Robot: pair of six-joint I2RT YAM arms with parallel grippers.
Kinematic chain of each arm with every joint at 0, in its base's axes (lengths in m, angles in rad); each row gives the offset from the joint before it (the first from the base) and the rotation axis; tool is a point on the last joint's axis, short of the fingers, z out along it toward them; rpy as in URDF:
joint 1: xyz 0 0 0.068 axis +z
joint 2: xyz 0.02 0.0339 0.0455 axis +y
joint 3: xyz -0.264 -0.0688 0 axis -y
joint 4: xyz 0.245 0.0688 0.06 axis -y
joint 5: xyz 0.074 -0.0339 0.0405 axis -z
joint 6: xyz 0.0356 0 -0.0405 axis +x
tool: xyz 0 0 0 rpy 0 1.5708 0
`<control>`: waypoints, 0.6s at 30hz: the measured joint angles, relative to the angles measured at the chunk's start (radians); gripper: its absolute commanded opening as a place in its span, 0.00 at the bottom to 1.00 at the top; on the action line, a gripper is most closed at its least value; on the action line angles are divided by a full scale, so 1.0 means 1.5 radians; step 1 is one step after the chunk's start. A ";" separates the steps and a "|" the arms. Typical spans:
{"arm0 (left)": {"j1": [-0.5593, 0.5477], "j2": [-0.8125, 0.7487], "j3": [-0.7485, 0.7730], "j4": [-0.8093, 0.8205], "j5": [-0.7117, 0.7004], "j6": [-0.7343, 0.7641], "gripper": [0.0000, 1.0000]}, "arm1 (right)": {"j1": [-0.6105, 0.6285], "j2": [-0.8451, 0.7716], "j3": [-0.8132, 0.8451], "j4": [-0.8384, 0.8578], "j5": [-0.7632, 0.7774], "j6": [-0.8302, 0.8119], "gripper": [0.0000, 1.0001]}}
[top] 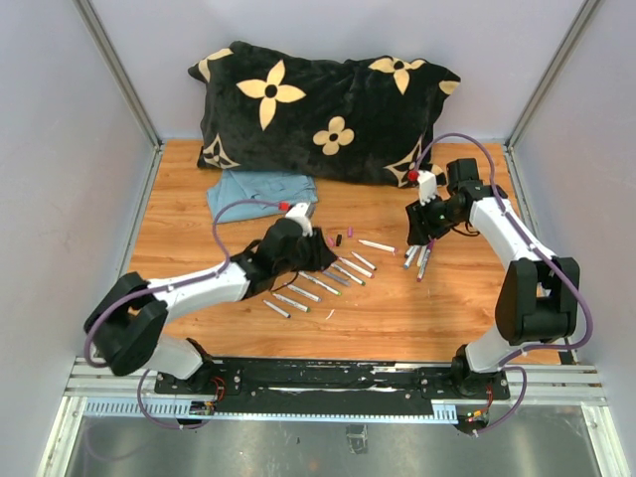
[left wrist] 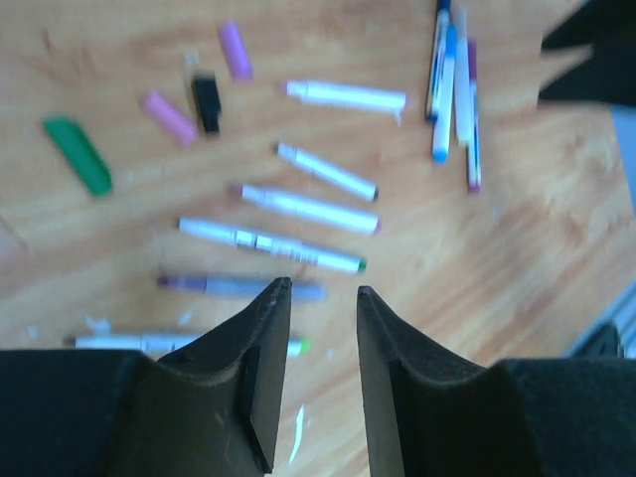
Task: Open the pen caps
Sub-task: Pick up the pen from the center of the board.
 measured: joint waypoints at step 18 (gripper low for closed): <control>0.004 -0.233 -0.291 0.303 0.078 -0.003 0.65 | -0.033 0.083 -0.015 0.001 0.105 0.015 0.48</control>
